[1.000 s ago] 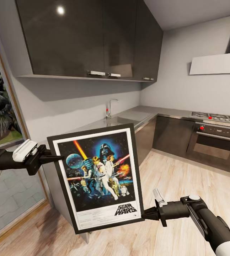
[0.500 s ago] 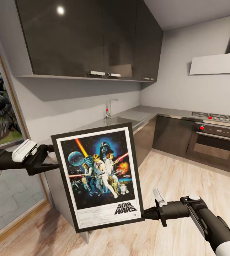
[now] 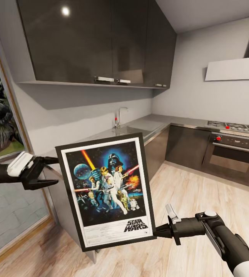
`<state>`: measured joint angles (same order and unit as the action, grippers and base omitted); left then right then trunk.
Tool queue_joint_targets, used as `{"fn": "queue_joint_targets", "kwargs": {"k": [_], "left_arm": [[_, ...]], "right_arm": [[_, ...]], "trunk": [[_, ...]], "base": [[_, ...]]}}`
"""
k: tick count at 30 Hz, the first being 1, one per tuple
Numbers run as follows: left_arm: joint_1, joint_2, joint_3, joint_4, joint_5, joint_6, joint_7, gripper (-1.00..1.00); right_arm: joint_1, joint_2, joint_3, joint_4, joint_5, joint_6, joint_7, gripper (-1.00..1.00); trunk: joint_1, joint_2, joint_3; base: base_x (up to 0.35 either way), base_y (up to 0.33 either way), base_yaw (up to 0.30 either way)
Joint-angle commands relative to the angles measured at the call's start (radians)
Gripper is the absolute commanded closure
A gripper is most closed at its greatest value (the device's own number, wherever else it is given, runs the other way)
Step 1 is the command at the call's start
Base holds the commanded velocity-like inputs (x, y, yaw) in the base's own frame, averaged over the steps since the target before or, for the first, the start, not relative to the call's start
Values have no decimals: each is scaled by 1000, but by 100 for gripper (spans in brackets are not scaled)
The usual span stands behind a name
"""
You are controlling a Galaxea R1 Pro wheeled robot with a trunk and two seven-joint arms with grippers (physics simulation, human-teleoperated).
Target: Pick up the poster from the kitchen countertop and hang it on one of the wall nails in the kitchen.
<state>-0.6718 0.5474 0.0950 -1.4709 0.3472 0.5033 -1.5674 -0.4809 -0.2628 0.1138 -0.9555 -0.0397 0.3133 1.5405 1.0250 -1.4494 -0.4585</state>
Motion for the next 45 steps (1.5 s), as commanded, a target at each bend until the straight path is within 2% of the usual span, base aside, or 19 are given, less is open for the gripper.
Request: {"fn": "queue_joint_targets", "kwargs": {"k": [1, 3, 6, 10, 12, 15, 19, 21, 25, 28, 30, 33, 35, 37, 38, 41, 43, 44, 45], "left_arm": [[0, 16, -1, 24, -1, -12, -3, -100], [1, 37, -1, 61, -2, -45, -3, -100], [19, 54, -1, 96, -1, -91, -3, -100], [73, 62, -1, 132, 1, -135, -3, -100], [107, 65, 0, 182, 3, -184, -3, -100], [125, 65, 0, 231, 4, -235, -3, -100], [152, 65, 0, 343, 5, -330, -3, -100], [166, 62, -1, 441, 13, -406, -3, -100], [172, 52, -3, 584, 16, -485, -3, -100], [174, 8, -4, 783, 15, -589, -3, -100], [174, -11, -4, 857, 14, -625, -3, -100], [175, -84, -4, 1095, 10, -732, -3, -100], [175, -107, -4, 1163, 10, -764, -3, -100], [175, -115, -4, 1197, 10, -779, -3, -100], [175, -132, -3, 1313, 9, -830, -3, -100], [192, -146, -3, 1391, 10, -875, -3, -100], [275, -157, -1, 1427, 15, -896, -3, -100], [305, -164, 0, 1433, 29, -900, -3, -100], [325, -170, 1, 1438, 62, -903, -3, -100]], "right_arm": [[-1, -1, 3, 0, -4, 12, 2, 100], [-1, -1, 3, 0, -5, 12, 2, 100], [-1, -1, 2, 0, -4, 12, 3, 100], [-1, -1, 2, 0, -5, 12, 3, 100], [-1, -1, 1, -1, -5, 12, 3, 100], [-1, -1, 1, -1, -5, 12, 3, 100], [-1, -2, 1, 0, -5, 11, 3, 100], [-1, -3, 1, -1, -5, 11, 3, 100], [-1, -6, 1, -1, -5, 10, 3, 100], [-1, -10, 0, -1, -6, 11, 3, 100], [-1, -11, 0, 0, -7, 11, 3, 100], [-1, -14, -1, 0, -8, 12, 3, 100], [-1, -14, -2, 0, -8, 12, 3, 100], [-1, -14, -2, 0, -8, 12, 3, 100], [-1, -15, -2, 0, -8, 12, 3, 100], [-1, -15, -2, 0, -8, 12, 3, 100], [-1, -15, -2, 0, -8, 11, 3, 100], [-1, -15, -2, 0, -8, 12, 3, 100], [-1, -15, -2, 0, -8, 11, 3, 100]], "trunk": [[0, -1, -1], [0, -1, -1], [0, -1, -1], [0, -1, -1], [0, -1, -1], [0, -1, -1], [0, -1, -1], [0, -1, -1], [0, -1, -1], [0, -1, -1], [0, -1, -1], [0, -1, -1], [0, -1, -1], [0, -1, -1], [0, -1, -1], [0, -1, -1], [0, -1, -1], [0, -1, -1], [0, -1, -1]], "base": [[0, 0, 0], [0, 0, 0], [0, 0, 0], [0, 0, 0], [0, 0, 0], [0, 0, 0], [0, 0, 0], [0, 0, 0], [0, 0, 0], [0, 0, 0], [0, 0, 0], [0, 0, 0], [0, 0, 0], [0, 0, 0], [0, 0, 0], [0, 0, 0], [0, 0, 0], [0, 0, 0], [0, 0, 0]]}}
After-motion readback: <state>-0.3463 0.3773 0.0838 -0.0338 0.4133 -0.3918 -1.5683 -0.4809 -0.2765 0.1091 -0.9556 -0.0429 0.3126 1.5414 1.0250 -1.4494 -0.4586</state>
